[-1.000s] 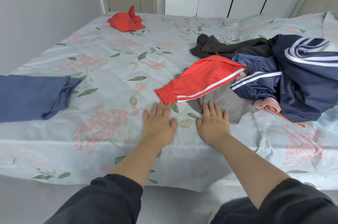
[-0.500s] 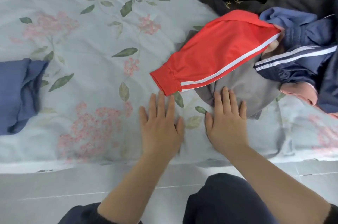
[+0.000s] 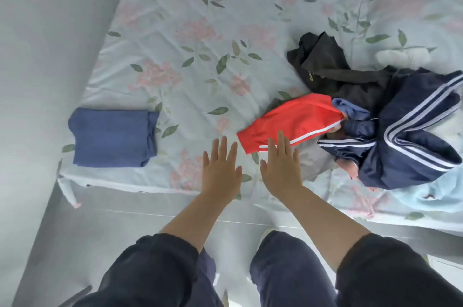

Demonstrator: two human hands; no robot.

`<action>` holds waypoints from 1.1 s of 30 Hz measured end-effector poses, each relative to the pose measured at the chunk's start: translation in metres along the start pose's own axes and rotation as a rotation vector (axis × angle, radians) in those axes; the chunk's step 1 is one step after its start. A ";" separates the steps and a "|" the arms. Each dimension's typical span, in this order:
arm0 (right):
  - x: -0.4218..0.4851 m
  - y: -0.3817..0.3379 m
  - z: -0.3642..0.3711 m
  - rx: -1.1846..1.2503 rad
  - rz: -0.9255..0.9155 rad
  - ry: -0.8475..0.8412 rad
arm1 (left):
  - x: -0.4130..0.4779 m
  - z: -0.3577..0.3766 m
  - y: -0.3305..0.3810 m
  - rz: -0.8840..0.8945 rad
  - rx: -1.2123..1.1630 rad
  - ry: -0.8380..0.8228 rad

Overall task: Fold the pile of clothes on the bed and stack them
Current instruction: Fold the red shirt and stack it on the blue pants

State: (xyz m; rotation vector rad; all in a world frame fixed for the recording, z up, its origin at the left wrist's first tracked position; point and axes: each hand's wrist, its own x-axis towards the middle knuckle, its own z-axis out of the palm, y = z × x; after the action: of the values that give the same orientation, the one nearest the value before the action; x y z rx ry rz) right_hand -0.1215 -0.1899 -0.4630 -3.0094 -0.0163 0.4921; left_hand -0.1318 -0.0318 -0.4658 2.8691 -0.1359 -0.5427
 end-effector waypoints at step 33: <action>0.044 -0.503 -0.218 0.084 -0.587 0.242 | -0.120 -0.321 -0.411 -0.344 -0.050 0.461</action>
State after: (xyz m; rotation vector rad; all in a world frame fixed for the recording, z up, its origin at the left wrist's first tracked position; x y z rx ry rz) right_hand -0.0087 0.2921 -0.2249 -2.7615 -0.8050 0.0664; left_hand -0.1039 0.4463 -0.2265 2.8909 0.4434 0.0744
